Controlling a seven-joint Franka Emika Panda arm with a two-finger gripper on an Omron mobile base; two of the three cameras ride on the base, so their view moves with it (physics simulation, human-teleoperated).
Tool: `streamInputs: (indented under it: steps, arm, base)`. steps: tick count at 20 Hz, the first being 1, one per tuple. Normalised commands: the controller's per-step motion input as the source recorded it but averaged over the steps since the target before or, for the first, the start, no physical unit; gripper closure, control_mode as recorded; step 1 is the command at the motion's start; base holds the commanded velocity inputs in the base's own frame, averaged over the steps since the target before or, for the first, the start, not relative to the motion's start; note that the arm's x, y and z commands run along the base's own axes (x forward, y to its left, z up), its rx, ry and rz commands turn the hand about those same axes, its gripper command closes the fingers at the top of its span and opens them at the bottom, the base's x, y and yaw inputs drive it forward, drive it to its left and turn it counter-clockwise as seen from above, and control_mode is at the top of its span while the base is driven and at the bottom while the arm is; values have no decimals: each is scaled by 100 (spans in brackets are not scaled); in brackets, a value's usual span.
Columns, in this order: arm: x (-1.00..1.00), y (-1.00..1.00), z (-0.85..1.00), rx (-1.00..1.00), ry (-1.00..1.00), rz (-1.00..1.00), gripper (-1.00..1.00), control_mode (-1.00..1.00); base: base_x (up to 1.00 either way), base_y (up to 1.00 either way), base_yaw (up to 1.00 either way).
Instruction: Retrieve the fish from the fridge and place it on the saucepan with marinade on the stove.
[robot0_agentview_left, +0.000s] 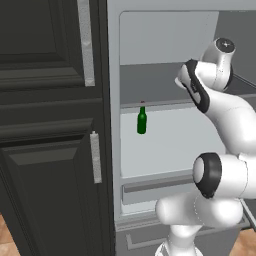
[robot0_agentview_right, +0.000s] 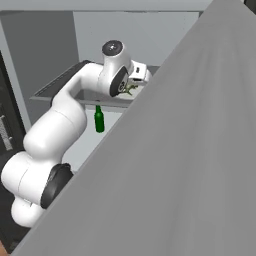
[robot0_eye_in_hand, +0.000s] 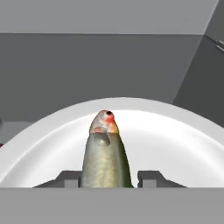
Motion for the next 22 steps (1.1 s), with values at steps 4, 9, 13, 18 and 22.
streamInputs:
  steps: [4, 9, 13, 18, 22]
  arm:
    - [0, 1, 0, 0, 2, 0, 100, -100]
    - [-1, 0, 0, 0, -1, 0, 100, -100]
    - [-34, 0, 0, 0, -12, 0, 100, -100]
    - [-54, 0, 0, 0, -18, 0, 100, -100]
    - [-53, 1, 2, 0, -14, 0, 100, -100]
  base:
    - [0, 0, 0]
    - [0, 0, 0]
    - [0, 0, 0]
    - [0, 0, 0]
    - [0, 0, 0]
